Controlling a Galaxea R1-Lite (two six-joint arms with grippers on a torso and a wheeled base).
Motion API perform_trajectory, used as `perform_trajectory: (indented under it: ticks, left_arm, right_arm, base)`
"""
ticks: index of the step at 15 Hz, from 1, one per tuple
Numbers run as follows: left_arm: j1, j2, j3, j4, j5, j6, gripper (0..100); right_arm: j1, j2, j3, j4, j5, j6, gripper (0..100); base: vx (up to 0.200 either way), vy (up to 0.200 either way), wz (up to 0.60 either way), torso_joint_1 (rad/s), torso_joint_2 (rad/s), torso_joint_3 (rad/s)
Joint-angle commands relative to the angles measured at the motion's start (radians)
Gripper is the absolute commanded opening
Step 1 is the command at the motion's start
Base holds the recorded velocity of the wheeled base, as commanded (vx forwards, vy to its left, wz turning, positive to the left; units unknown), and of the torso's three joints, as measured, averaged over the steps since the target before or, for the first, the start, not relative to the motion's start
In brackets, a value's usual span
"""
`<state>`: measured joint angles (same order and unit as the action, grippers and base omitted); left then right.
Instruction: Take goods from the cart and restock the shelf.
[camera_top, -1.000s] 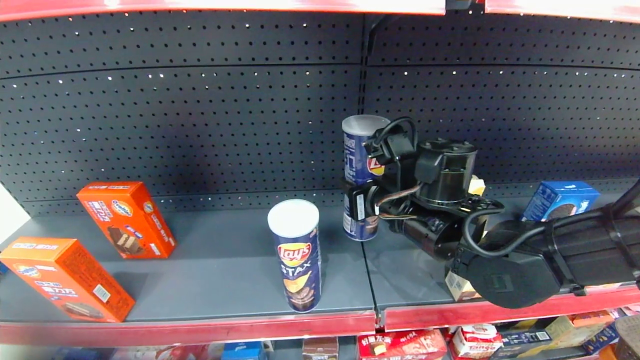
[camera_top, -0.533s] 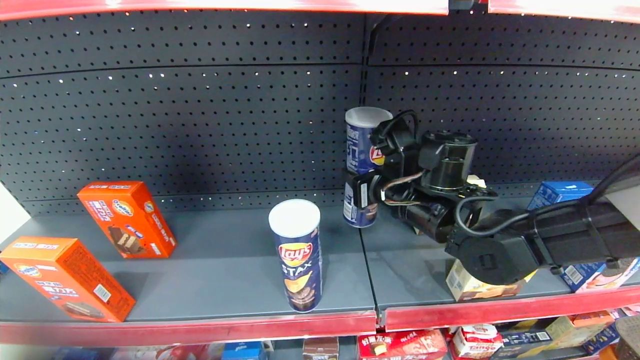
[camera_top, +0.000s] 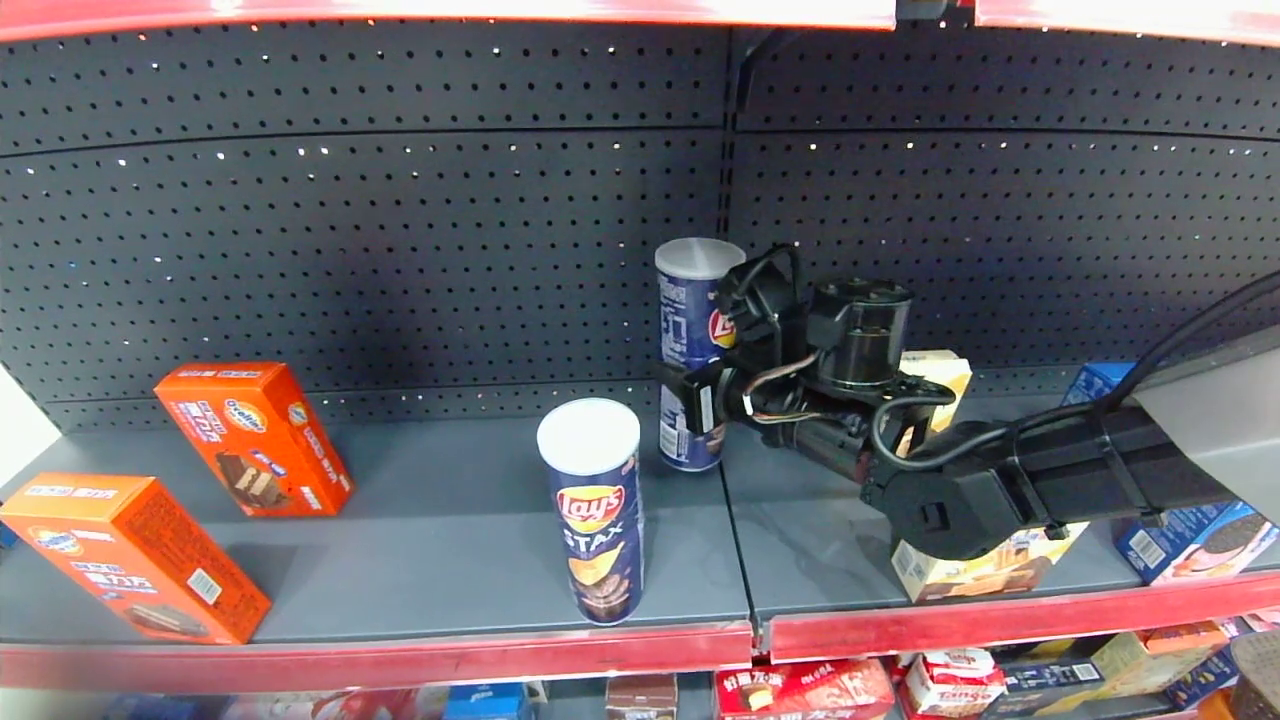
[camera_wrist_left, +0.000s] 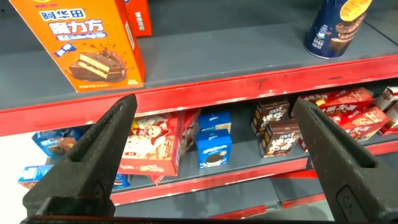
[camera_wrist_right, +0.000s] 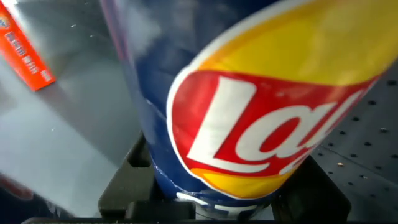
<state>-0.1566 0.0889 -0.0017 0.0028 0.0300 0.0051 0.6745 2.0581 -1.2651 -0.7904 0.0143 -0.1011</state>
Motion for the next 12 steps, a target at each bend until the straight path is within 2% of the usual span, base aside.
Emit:
perform_trajectory:
  ticks: [1, 6, 12]
  left_arm:
    - [0.0, 0.002, 0.0, 0.0, 0.001, -0.002, 100]
    - [0.0, 0.002, 0.0, 0.0, 0.002, -0.001, 100]
    - [0.0, 0.002, 0.0, 0.0, -0.001, 0.003, 100]
  right_arm:
    - [-0.001, 0.007, -0.007, 0.017, 0.035, 0.0, 0]
    - [0.0, 0.06, -0.1, 0.077, 0.102, 0.0, 0]
    - [-0.003, 0.137, -0.181, 0.086, 0.118, 0.0, 0]
  base:
    - [0.0, 0.0, 0.0, 0.0, 0.0, 0.0]
    - [0.0, 0.0, 0.0, 0.0, 0.0, 0.0]
    - [0.0, 0.0, 0.0, 0.0, 0.0, 0.0]
